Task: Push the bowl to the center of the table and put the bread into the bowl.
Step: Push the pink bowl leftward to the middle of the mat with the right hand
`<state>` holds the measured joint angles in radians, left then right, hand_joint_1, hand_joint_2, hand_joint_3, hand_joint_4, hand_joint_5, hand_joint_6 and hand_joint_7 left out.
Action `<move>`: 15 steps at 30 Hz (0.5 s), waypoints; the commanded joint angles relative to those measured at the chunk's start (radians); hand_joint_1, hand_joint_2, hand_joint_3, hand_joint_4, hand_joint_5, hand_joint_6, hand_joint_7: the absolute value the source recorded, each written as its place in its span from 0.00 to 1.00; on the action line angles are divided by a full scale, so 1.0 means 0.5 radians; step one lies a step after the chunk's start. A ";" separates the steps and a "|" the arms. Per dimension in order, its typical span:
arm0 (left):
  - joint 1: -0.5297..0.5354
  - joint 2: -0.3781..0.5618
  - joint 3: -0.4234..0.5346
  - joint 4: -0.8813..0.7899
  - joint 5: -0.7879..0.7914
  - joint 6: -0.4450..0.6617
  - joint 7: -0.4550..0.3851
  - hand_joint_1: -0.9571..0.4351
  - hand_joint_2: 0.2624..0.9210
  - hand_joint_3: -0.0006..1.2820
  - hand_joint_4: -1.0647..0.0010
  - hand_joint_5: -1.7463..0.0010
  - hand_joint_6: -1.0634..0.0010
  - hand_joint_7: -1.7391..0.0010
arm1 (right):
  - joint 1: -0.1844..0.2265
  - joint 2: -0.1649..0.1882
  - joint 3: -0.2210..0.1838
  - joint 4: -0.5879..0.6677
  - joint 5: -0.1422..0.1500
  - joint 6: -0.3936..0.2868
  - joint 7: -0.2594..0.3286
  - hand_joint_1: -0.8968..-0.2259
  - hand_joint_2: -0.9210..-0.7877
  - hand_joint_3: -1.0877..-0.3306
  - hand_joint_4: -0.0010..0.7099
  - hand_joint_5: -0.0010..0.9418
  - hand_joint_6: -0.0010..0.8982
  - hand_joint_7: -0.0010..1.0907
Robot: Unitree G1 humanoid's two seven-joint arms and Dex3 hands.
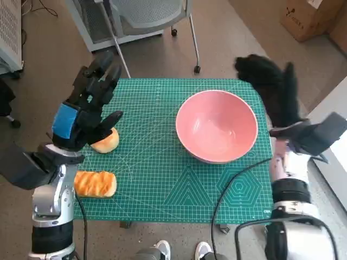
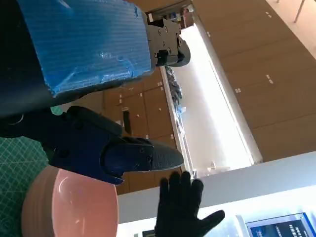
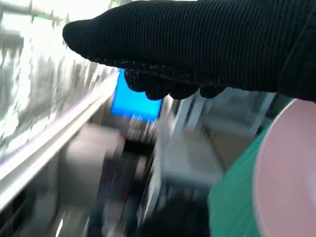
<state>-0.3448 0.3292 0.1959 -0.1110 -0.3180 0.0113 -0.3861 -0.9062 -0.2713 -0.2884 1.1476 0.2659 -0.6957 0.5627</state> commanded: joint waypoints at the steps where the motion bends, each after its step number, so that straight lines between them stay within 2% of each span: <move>1: 0.042 0.018 0.019 -0.048 0.007 -0.010 0.004 0.28 1.00 0.24 0.88 1.00 1.00 0.77 | 0.006 -0.058 -0.006 0.185 -0.108 0.018 -0.252 0.34 0.00 0.48 0.17 0.00 0.32 0.00; 7: 0.075 0.010 0.031 -0.044 0.004 -0.022 0.009 0.27 1.00 0.24 0.88 1.00 1.00 0.77 | 0.034 -0.075 0.008 0.291 -0.210 0.106 -0.502 0.38 0.00 0.41 0.10 0.00 0.27 0.00; 15: 0.107 0.007 0.040 -0.055 0.002 -0.025 0.015 0.26 1.00 0.24 0.88 1.00 1.00 0.77 | 0.093 -0.039 0.042 0.352 -0.330 0.243 -0.732 0.40 0.00 0.34 0.09 0.00 0.27 0.01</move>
<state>-0.3035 0.3292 0.2049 -0.1174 -0.3180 0.0092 -0.3844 -0.8987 -0.3070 -0.2750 1.2983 0.1276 -0.6151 0.2398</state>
